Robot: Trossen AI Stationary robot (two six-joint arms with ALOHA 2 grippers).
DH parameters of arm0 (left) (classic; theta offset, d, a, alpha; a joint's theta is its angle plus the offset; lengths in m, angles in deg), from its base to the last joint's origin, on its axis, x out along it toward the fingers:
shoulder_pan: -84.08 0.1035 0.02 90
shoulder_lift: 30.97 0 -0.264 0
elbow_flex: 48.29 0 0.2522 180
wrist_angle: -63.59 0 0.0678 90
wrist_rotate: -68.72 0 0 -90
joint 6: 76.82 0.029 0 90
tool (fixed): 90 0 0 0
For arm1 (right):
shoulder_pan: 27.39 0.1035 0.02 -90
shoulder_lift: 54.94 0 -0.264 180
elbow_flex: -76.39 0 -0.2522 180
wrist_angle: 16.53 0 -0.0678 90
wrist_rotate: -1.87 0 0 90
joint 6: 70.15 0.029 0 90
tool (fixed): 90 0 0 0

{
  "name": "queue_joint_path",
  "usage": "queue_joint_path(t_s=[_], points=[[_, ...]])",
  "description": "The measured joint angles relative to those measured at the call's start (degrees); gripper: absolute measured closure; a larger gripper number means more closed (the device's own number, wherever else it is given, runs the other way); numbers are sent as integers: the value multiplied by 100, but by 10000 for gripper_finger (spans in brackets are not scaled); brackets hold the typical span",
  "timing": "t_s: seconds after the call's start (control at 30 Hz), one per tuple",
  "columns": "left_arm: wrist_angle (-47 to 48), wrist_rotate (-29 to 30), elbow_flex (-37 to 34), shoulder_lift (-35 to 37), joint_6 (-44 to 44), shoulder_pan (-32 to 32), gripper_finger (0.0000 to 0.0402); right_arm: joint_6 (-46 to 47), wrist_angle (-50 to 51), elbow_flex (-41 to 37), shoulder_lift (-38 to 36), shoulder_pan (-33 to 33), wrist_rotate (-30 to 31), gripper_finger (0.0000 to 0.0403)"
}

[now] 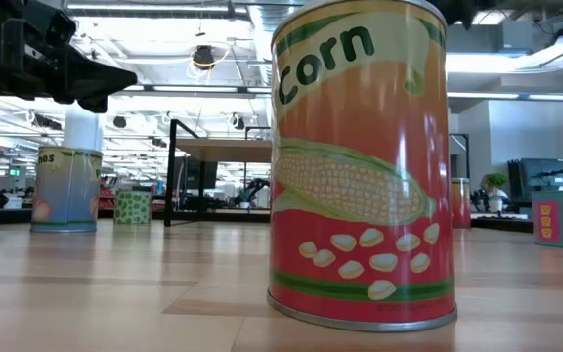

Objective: Pick and place cans onto a shelf
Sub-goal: Put the top canned peaches on the shelf

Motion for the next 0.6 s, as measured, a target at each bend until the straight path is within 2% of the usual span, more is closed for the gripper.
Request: queue_joint_path(t_s=[0.13,0.23,0.37,0.43,0.6], points=[[-1,2,-1,-33,4,0,401,209,-670,-665,-282,573,63,398],[4,4,-2,-36,2,0,401,313,-780,-884,-300,1185,639,399],[103,-2,23,-38,-1,0,401,412,-760,-953,-99,2095,1394,397],[479,10,144,-115,-2,-8,401,411,-758,-952,27,2501,1637,396],[565,-2,564,-534,-226,-293,401,395,-1149,-999,500,2926,1787,399]])
